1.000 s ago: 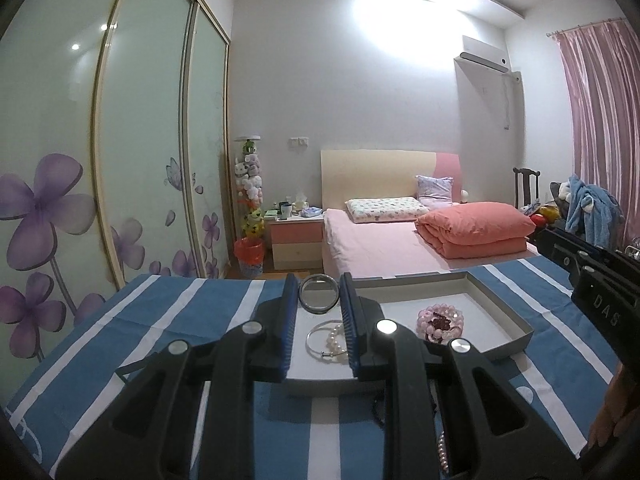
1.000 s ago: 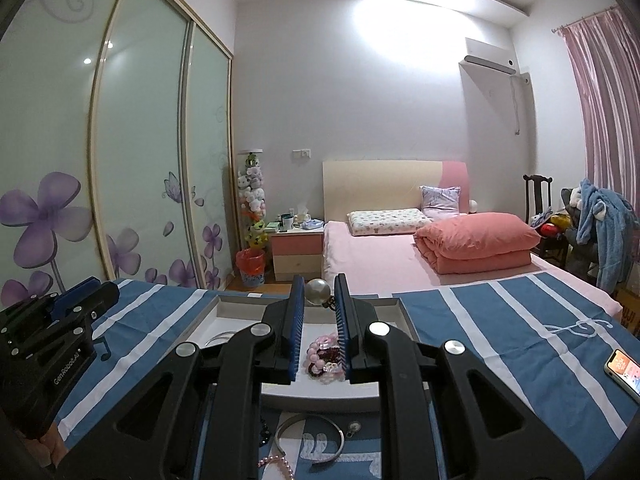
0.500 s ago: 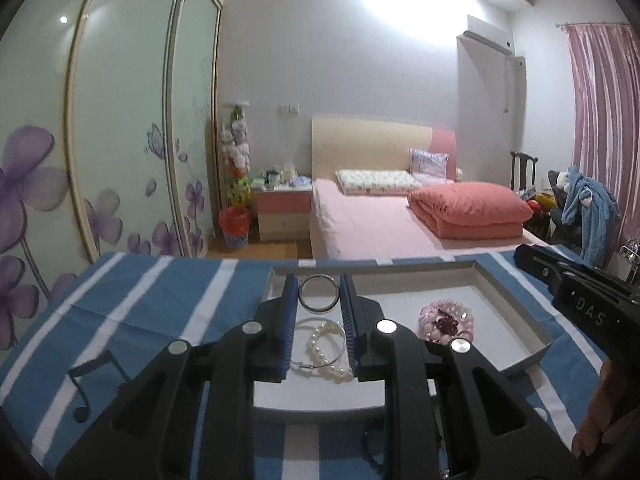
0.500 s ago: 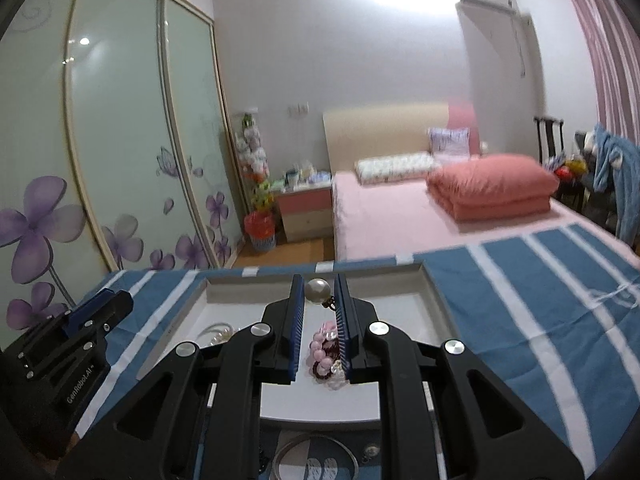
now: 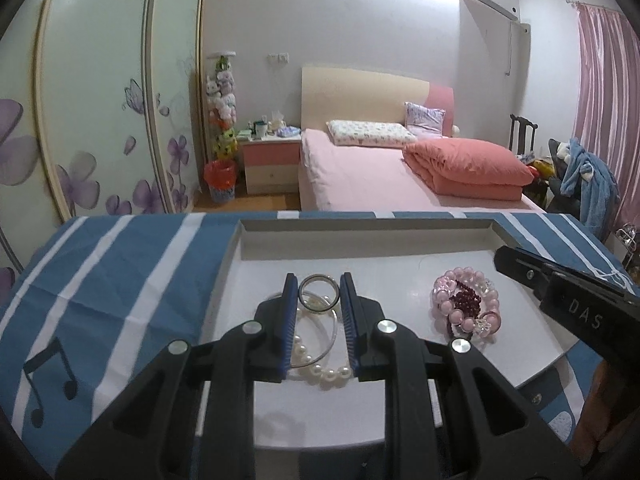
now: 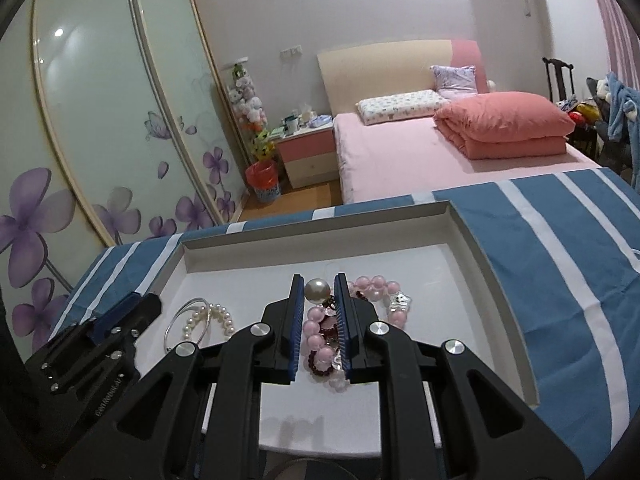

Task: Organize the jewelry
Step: 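Open both tools to drop the pendant and ring into the tray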

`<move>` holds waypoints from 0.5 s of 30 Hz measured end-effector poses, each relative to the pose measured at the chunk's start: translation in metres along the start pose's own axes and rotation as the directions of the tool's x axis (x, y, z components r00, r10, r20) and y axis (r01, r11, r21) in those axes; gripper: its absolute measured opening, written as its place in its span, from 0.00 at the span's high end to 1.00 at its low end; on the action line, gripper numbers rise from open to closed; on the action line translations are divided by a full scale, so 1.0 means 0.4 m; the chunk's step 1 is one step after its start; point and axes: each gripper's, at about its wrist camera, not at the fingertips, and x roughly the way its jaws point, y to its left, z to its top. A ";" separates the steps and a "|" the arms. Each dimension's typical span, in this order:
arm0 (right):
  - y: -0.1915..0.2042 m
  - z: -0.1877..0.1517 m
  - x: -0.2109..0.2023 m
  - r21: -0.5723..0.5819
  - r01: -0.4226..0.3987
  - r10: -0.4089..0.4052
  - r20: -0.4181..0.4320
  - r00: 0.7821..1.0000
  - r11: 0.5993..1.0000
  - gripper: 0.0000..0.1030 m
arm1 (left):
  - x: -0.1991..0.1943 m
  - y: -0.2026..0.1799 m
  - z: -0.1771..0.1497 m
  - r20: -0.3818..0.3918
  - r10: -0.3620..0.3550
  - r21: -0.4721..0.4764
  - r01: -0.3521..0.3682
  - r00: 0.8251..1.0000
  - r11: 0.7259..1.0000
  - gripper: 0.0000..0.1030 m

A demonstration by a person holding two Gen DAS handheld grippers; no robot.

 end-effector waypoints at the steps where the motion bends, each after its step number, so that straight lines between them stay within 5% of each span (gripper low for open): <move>1: 0.002 0.001 0.005 0.001 -0.004 0.004 -0.006 1.000 1.000 0.82 | 0.005 0.004 0.001 -0.005 -0.004 -0.009 0.004 1.000 1.000 0.77; 4: -0.004 -0.004 0.000 0.017 -0.015 0.015 -0.009 1.000 1.000 0.71 | 0.009 0.015 0.004 -0.007 -0.008 -0.026 0.008 1.000 1.000 0.64; 15: -0.058 0.004 -0.067 0.092 -0.004 0.002 0.025 1.000 0.996 0.71 | -0.074 0.086 0.004 0.009 0.016 -0.098 -0.015 1.000 0.995 0.63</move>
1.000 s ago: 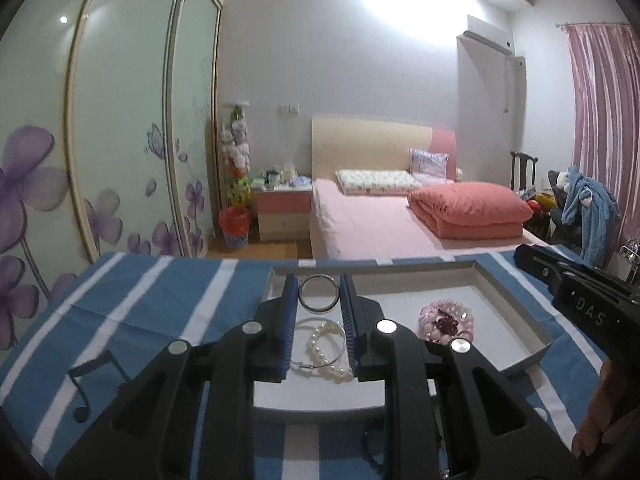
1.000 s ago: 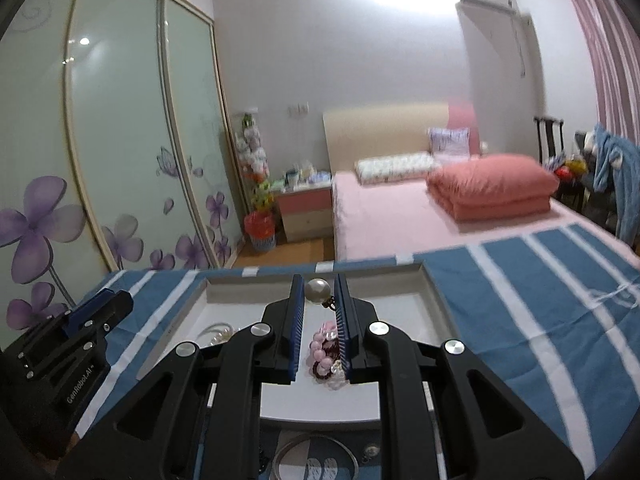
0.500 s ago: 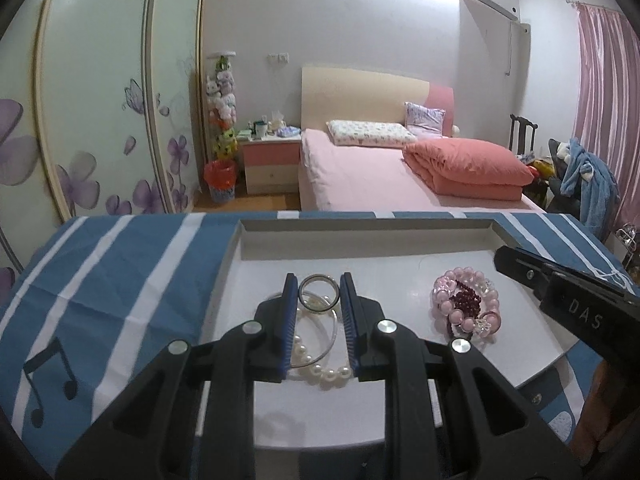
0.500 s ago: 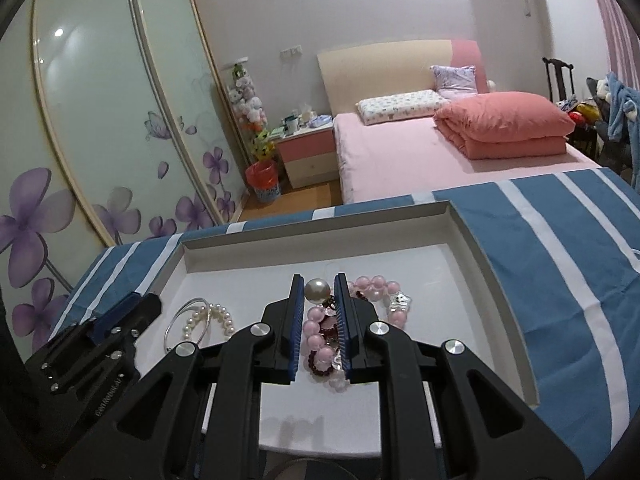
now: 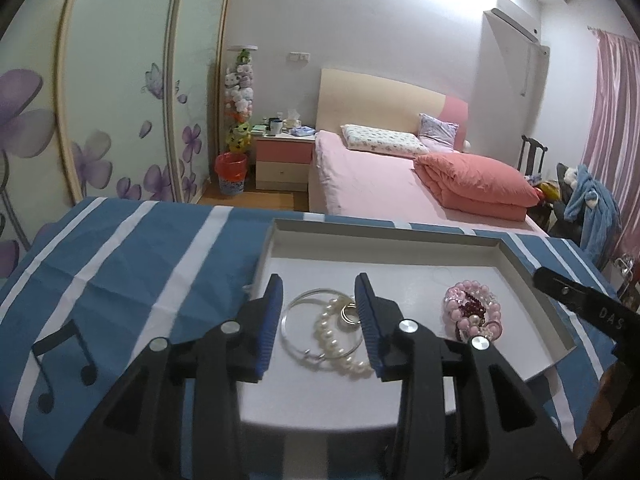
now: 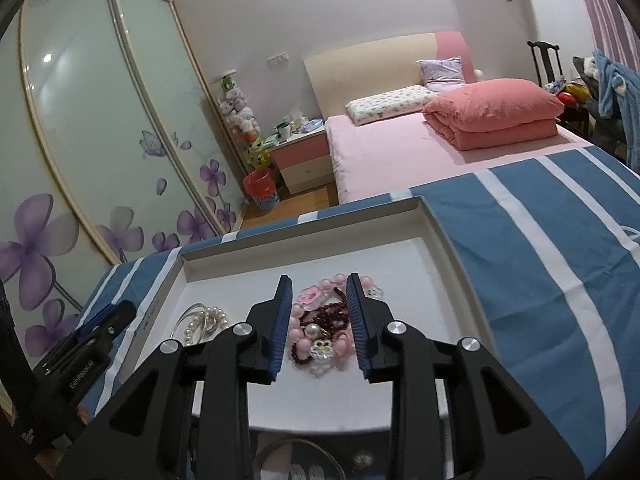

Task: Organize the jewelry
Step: 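Open both tools to drop the pendant and ring into the tray, then withdraw both open tools from the tray toward the remaining jewelry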

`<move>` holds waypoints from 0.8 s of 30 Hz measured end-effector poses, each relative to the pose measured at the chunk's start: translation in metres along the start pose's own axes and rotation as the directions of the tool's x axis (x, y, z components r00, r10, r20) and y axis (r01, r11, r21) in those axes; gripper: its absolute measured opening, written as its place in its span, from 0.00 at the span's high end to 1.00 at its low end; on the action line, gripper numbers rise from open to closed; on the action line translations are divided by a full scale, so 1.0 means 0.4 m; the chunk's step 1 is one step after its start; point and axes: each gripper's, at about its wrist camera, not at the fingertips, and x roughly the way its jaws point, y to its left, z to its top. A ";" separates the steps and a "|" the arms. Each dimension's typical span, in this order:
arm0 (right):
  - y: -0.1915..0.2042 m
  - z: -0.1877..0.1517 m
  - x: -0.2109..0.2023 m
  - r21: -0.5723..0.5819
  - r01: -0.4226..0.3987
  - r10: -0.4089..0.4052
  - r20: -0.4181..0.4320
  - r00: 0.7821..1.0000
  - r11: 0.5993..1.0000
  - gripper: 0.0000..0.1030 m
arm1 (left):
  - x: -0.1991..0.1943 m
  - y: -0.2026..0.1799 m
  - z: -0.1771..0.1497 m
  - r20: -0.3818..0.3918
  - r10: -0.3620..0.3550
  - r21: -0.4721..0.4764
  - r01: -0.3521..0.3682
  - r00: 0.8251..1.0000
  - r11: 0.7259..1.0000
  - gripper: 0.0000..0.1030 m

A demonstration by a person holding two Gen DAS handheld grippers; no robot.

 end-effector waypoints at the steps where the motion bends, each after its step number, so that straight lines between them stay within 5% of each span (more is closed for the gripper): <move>1: -0.004 -0.003 -0.012 0.004 0.002 -0.002 0.001 1.000 1.000 0.71 | -0.011 0.007 -0.003 -0.003 0.002 -0.002 -0.002 1.000 1.000 0.63; 13: -0.057 -0.060 -0.073 -0.009 0.048 -0.049 -0.076 0.996 0.999 0.71 | -0.126 0.038 -0.084 -0.079 -0.013 0.012 0.014 0.997 1.000 0.63; 24: -0.068 -0.138 -0.064 -0.054 0.070 -0.080 -0.199 0.977 0.996 0.73 | -0.146 0.020 -0.142 -0.146 -0.027 0.048 0.035 0.989 0.998 0.53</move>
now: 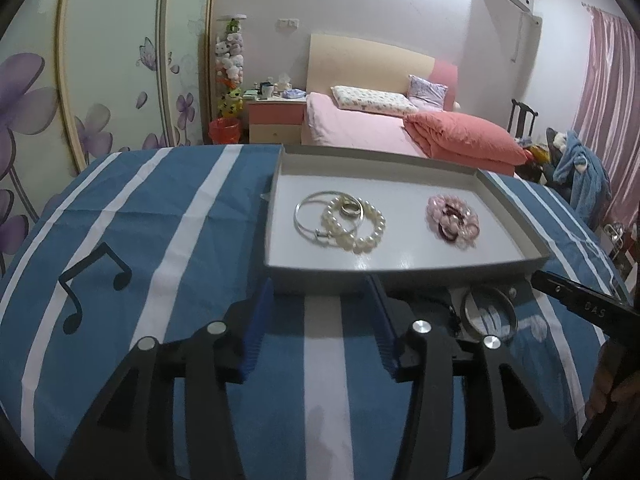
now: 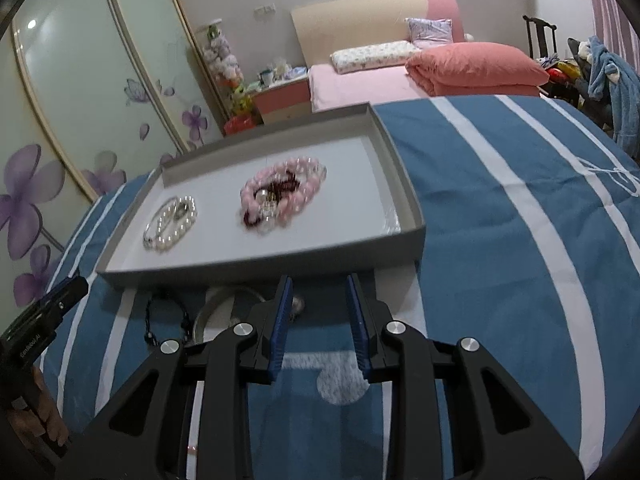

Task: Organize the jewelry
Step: 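Withdraw both open tools from the tray toward the remaining jewelry, then grasp the second pearl pendant with the right tool while the left tool grasps the black bead bracelet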

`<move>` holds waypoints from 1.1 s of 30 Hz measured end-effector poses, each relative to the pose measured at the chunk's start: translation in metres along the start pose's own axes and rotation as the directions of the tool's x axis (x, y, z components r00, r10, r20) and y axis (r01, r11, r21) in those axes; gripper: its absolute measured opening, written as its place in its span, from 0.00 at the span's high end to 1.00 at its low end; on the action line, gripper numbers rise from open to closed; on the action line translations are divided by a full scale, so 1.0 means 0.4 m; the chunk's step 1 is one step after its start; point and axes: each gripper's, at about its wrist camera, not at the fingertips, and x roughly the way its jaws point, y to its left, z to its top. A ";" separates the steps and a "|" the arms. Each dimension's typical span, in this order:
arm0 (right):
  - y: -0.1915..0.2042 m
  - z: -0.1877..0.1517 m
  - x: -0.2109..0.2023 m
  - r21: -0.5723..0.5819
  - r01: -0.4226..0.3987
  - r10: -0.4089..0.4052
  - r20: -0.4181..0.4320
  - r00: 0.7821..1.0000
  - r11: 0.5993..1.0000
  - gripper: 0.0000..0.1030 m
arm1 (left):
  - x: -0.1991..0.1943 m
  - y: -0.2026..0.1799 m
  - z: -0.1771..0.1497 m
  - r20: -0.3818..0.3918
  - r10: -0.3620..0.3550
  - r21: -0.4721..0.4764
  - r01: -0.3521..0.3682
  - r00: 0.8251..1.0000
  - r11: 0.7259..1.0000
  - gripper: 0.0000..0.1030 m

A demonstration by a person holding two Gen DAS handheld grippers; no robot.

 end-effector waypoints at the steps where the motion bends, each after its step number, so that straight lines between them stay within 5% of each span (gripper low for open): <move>1: 0.001 -0.004 0.003 -0.008 0.003 -0.003 -0.004 1.000 1.000 0.73 | 0.001 -0.006 -0.003 -0.005 -0.001 0.006 0.001 1.000 1.000 0.53; 28: 0.037 -0.013 0.063 -0.079 0.028 -0.032 -0.057 0.998 0.996 0.76 | 0.052 -0.062 -0.038 -0.090 -0.004 0.063 0.010 0.996 0.998 0.53; 33: 0.040 -0.017 0.069 -0.115 0.066 -0.074 -0.066 0.995 0.991 0.86 | 0.056 -0.064 -0.037 -0.098 -0.006 0.066 0.012 0.995 0.998 0.53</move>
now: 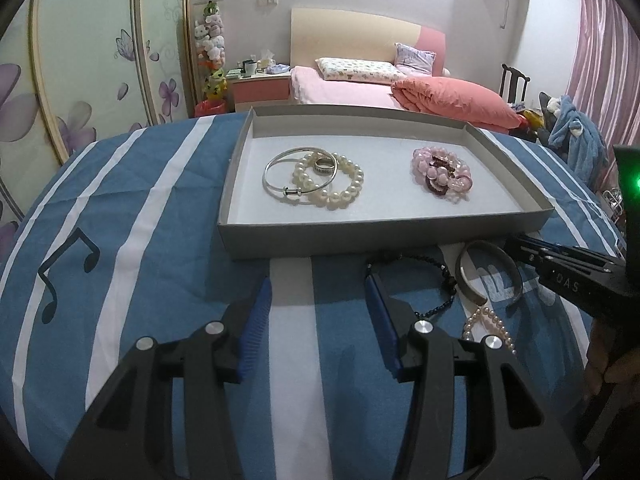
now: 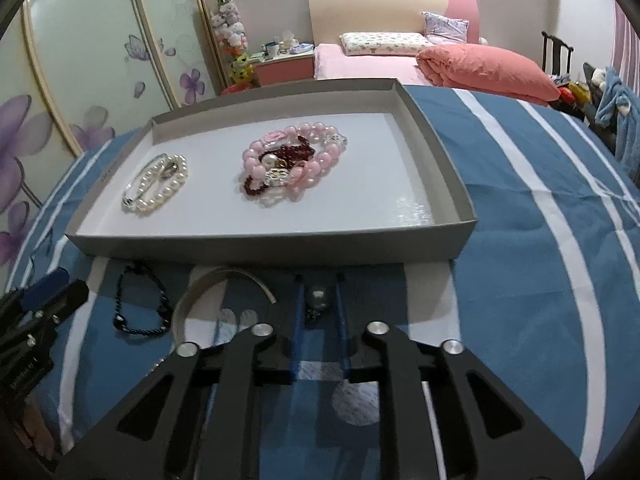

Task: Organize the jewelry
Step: 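Grasp the second pearl pendant with the right tool while the left tool grasps the black bead bracelet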

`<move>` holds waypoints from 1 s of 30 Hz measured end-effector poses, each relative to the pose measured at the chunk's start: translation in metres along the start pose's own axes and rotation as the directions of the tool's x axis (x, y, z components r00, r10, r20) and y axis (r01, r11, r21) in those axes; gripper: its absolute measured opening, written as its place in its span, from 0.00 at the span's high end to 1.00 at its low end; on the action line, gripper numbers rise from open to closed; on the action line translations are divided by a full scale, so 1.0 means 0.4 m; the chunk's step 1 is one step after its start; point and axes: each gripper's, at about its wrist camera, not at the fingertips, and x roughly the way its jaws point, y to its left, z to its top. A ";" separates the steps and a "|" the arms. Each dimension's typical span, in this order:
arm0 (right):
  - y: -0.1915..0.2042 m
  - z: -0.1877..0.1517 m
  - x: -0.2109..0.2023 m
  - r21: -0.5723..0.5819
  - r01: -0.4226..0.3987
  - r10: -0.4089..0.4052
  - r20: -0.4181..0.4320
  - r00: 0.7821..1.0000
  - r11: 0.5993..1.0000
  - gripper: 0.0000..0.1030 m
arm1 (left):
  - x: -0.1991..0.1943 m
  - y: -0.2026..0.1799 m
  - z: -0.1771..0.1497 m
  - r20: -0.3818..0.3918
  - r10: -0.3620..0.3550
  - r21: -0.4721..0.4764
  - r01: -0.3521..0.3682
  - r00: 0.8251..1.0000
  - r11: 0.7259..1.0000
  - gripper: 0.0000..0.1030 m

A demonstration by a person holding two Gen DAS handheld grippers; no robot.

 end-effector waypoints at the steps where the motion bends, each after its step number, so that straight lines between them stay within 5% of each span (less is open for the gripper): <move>1: -0.006 -0.003 -0.004 0.002 0.006 -0.006 0.000 1.000 1.000 0.86 | 0.001 -0.001 0.000 -0.002 -0.002 0.001 0.002 1.000 1.000 0.53; 14: -0.031 -0.031 -0.027 -0.005 0.031 -0.031 0.002 1.000 1.000 0.86 | 0.061 -0.065 0.012 -0.076 -0.028 0.037 0.031 0.997 0.999 0.53; 17: -0.028 -0.030 -0.026 -0.004 0.029 -0.029 0.001 1.000 1.000 0.86 | 0.079 -0.081 0.017 -0.091 -0.007 0.048 0.011 0.996 0.999 0.61; 19: -0.028 -0.036 -0.029 -0.003 0.028 -0.028 0.001 1.000 1.000 0.86 | 0.083 -0.082 0.019 -0.091 0.022 0.062 -0.016 0.996 0.998 0.76; 26: -0.027 -0.040 -0.038 -0.010 0.023 -0.023 0.000 1.000 1.000 0.86 | 0.065 0.011 0.011 -0.089 0.111 0.039 -0.108 0.990 0.993 0.79; 30: -0.027 -0.036 -0.038 -0.008 0.021 -0.021 -0.002 1.000 1.000 0.86 | 0.051 0.039 0.001 -0.090 0.104 0.033 -0.102 0.990 0.994 0.78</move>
